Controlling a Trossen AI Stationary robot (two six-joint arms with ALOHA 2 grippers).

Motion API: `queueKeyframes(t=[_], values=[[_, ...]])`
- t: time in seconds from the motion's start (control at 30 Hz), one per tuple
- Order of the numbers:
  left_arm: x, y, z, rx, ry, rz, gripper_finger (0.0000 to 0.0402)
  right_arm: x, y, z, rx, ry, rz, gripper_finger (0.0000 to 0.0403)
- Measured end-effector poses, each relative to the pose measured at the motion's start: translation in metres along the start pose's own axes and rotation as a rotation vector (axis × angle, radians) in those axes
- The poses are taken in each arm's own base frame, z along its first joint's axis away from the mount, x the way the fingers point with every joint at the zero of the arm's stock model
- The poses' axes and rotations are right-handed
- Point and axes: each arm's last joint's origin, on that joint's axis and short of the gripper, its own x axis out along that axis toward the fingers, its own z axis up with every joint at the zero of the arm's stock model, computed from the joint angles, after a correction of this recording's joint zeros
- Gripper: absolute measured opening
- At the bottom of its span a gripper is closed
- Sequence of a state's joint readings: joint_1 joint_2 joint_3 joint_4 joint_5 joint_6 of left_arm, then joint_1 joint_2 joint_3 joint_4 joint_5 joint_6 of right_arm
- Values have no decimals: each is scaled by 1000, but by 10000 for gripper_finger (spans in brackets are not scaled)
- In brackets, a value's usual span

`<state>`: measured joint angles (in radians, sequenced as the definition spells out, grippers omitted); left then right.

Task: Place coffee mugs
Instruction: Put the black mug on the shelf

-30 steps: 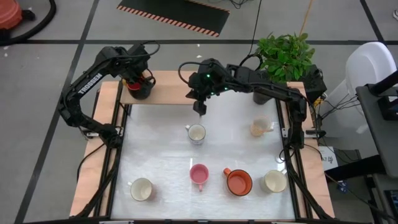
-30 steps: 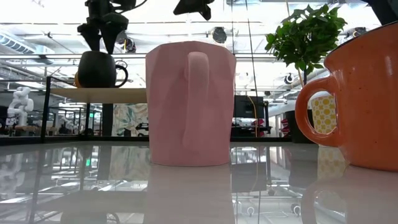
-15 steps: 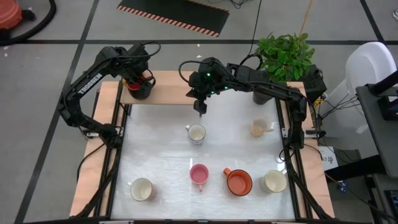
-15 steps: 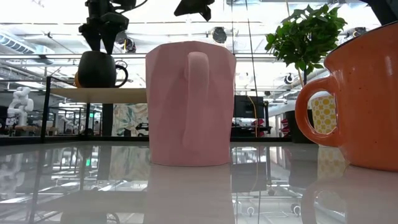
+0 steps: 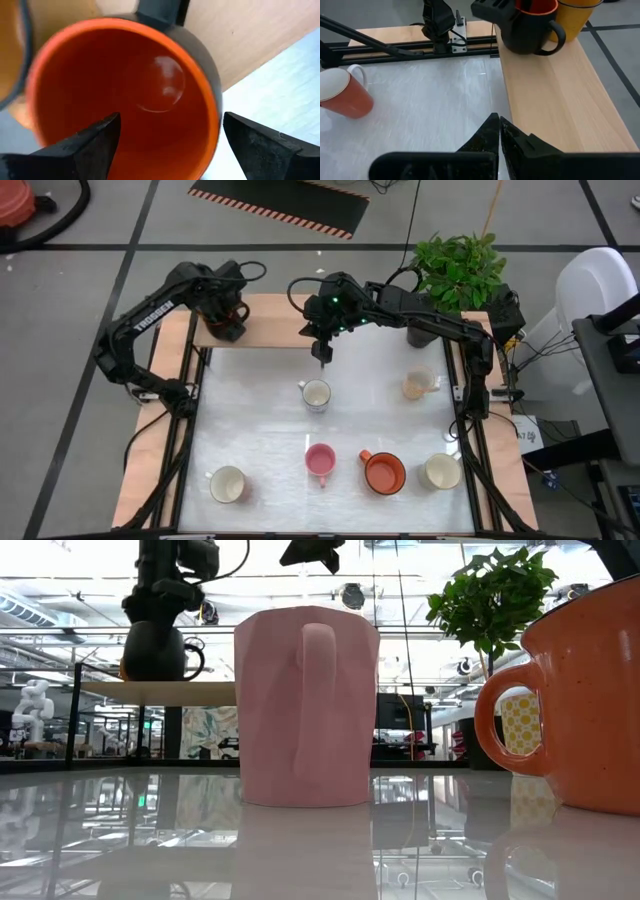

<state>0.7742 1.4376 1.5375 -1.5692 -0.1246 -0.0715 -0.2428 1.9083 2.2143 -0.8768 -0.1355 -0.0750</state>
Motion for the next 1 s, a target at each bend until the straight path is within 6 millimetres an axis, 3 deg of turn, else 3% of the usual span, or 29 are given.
queueKeyframes(t=[0.23, 0.37, 0.73, 0.83, 1.0], values=[[2, -1, 0, 15, 10, 1, 339, 0, 0, 0, -14, 0, 0, 0], [2, -1, 0, 25, 10, -1, 284, 0, -2, 0, -20, 0, -5, 0], [0, -13, -3, 121, 10, -36, 67, -1, -10, -1, 0, 0, -22, 0], [-2, -13, -5, 117, -5, -34, 42, -1, -10, -1, 7, 0, -22, 0], [-4, -13, -6, 90, -14, -34, 37, -1, -10, -1, 17, 0, -22, 0]])
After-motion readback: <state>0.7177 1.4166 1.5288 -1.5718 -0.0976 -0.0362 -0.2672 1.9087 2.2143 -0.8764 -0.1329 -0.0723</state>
